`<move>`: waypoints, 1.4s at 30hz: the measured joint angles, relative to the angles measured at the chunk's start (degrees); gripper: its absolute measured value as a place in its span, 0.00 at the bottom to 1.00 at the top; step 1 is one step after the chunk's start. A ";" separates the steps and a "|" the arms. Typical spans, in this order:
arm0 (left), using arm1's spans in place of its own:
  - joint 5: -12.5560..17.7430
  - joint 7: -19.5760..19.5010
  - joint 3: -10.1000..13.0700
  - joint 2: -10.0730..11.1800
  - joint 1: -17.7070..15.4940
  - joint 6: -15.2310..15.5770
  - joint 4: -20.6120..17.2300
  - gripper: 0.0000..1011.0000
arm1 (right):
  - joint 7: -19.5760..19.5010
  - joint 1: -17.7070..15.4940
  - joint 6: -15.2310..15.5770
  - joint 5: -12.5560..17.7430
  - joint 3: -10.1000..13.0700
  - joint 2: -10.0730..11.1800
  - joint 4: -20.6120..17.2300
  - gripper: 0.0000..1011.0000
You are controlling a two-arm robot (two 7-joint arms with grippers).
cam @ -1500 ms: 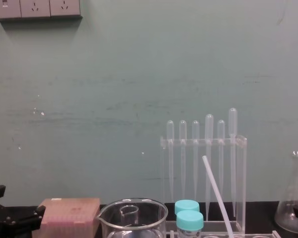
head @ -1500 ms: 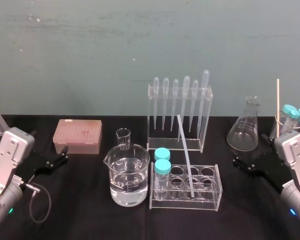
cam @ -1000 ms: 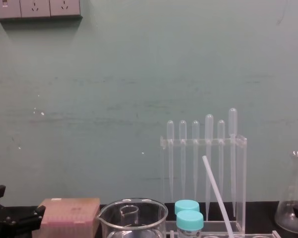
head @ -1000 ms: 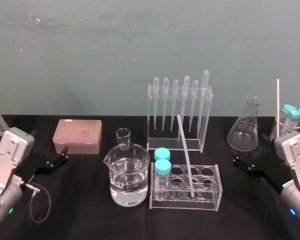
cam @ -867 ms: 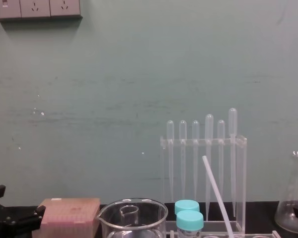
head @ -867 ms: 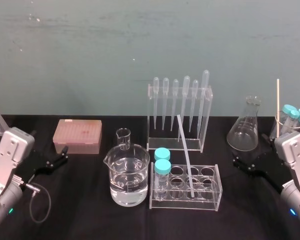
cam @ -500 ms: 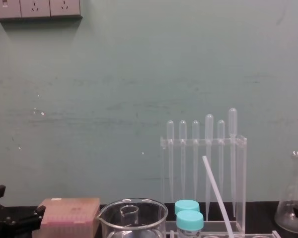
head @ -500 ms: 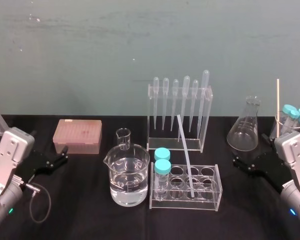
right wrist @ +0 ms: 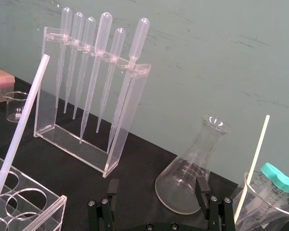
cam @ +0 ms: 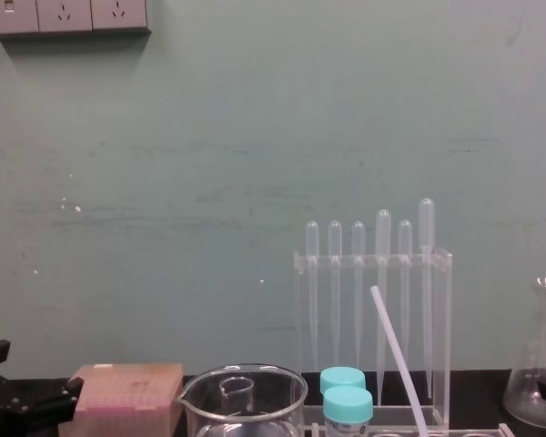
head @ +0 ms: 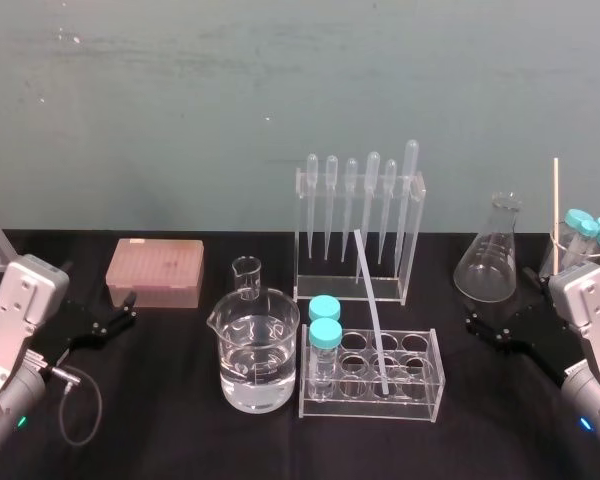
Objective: Pick up the stirring rod with one hand, then place it down.
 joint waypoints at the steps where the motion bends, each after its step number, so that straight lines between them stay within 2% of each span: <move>1: 0.00 0.00 0.00 0.00 0.00 0.00 0.00 0.99 | 0.00 0.00 0.00 0.00 0.00 0.00 0.00 0.99; 8: 0.00 0.00 0.00 0.00 0.00 0.00 0.00 0.99 | 0.54 -0.02 0.17 0.09 0.28 -0.01 -0.08 0.99; 12: 0.00 0.00 0.00 0.00 0.00 0.00 0.00 0.99 | 3.73 -0.11 1.64 3.20 1.57 -0.33 -1.38 0.99; 15: 0.00 0.00 0.00 0.00 0.00 0.00 0.00 0.99 | 8.95 -0.10 4.57 9.43 3.44 -1.01 -4.00 0.99; 16: 0.00 0.00 0.00 0.00 0.00 0.00 0.00 0.99 | 8.95 -0.10 4.57 9.43 3.44 -1.01 -4.00 0.99; 18: 0.00 0.00 0.00 0.00 0.00 0.00 0.00 0.99 | 13.64 0.37 7.48 14.40 4.59 -1.58 -6.13 0.99; 19: 0.00 0.00 0.00 0.00 0.00 0.00 0.00 0.99 | 13.64 0.37 7.48 14.40 4.59 -1.58 -6.13 0.99; 22: 0.00 0.00 0.00 0.00 0.00 0.00 0.00 0.99 | 18.62 1.56 11.23 19.24 5.33 -2.40 -7.56 0.99; 24: 0.00 0.00 0.00 0.00 0.00 -0.01 0.00 0.99 | 20.27 2.24 12.90 20.82 5.48 -2.88 -7.72 0.99; 25: 0.00 0.00 0.00 0.00 0.00 0.00 0.00 0.99 | 21.59 3.03 14.72 22.11 5.49 -3.47 -7.70 0.99; 26: 0.00 0.00 0.00 0.00 0.00 0.00 0.00 0.99 | 21.59 3.03 14.72 22.11 5.49 -3.47 -7.70 0.99; 28: 0.00 0.00 0.00 0.00 0.00 0.00 0.00 0.99 | 22.77 4.42 17.69 23.38 5.09 -4.20 -7.06 0.99; 29: 0.00 0.00 0.00 0.00 0.00 0.00 0.00 0.99 | 23.06 5.56 19.78 23.79 4.49 -4.66 -6.32 0.99; 32: 0.00 0.00 0.00 0.00 0.00 0.00 0.00 0.99 | 23.07 7.28 22.06 23.84 3.37 -5.35 -5.08 0.99; 34: 0.00 0.00 0.00 0.00 0.00 0.00 0.00 0.99 | 22.94 9.63 24.17 23.56 1.88 -6.49 -2.99 0.99; 42: 0.00 0.00 0.00 0.00 0.00 0.00 0.00 0.99 | 23.84 14.29 24.75 22.15 -0.94 -9.31 2.29 0.99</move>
